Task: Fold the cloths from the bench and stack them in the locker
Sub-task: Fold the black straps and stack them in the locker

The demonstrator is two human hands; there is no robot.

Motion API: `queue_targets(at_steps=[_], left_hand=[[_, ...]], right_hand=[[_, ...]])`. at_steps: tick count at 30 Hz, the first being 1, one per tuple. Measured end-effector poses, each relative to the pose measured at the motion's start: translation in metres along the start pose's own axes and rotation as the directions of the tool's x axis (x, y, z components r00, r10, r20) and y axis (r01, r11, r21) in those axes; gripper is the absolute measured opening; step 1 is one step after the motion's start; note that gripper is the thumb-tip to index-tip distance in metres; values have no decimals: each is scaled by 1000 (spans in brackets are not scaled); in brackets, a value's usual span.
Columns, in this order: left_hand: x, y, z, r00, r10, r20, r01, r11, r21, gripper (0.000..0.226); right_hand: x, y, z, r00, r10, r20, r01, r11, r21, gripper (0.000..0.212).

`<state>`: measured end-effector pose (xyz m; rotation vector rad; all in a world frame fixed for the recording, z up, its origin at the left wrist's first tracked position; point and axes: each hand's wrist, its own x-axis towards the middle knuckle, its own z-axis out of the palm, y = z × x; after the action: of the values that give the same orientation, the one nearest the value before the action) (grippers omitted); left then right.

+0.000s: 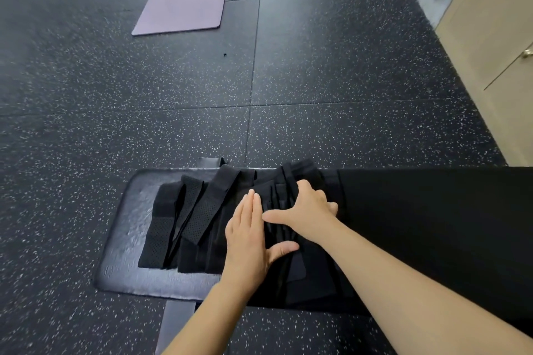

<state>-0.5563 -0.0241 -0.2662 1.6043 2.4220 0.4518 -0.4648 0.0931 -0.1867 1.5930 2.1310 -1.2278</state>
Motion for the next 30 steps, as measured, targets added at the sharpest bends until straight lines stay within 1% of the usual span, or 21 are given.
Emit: queue_targets(at_steps=[3,6,9,13,15,17,19,21,23,24,26,30], left_hand=[[0,1,2,1000,20,2,-20,997,-80,120],[-1,0,2,1000,20,-14,-23,981,-191,124],[0,2,1,999,34,-20,-39,953,-301,124],[4,9,-2,999,41,-13,-43,930,-364,125],[6,13,-6,998,56,-5,-53,916,-397,124],[9,19,-11,996,85,-15,-84,912,-402,123],[13,23,-14,991,125,-49,-135,917,-376,121],[18,25,-16,986,140,-92,-162,936,-313,117],[20,23,-16,988,102,-118,-131,954,-270,121],[19,21,-16,991,77,-108,-103,958,-266,126],[16,20,-13,998,51,-46,-61,964,-257,134],[15,27,-5,999,27,39,-17,974,-224,142]], right_hand=[[3,-2,6,999,29,-34,-29,1000,6,86],[4,-2,6,999,42,-30,-40,997,60,81],[3,-3,6,998,59,-29,-57,995,77,75],[5,-3,14,997,51,-65,-47,997,68,68],[5,-1,12,994,71,-88,-59,990,132,62],[6,4,9,991,101,-92,-79,973,216,60],[7,13,5,987,133,-89,-99,945,313,63],[7,22,0,984,147,-98,-94,907,411,72],[8,31,-5,982,149,-113,-68,846,529,82],[9,37,-8,982,151,-113,-59,813,579,81],[8,47,-16,983,141,-114,-36,768,639,74],[0,63,-34,985,104,-138,30,682,731,60]])
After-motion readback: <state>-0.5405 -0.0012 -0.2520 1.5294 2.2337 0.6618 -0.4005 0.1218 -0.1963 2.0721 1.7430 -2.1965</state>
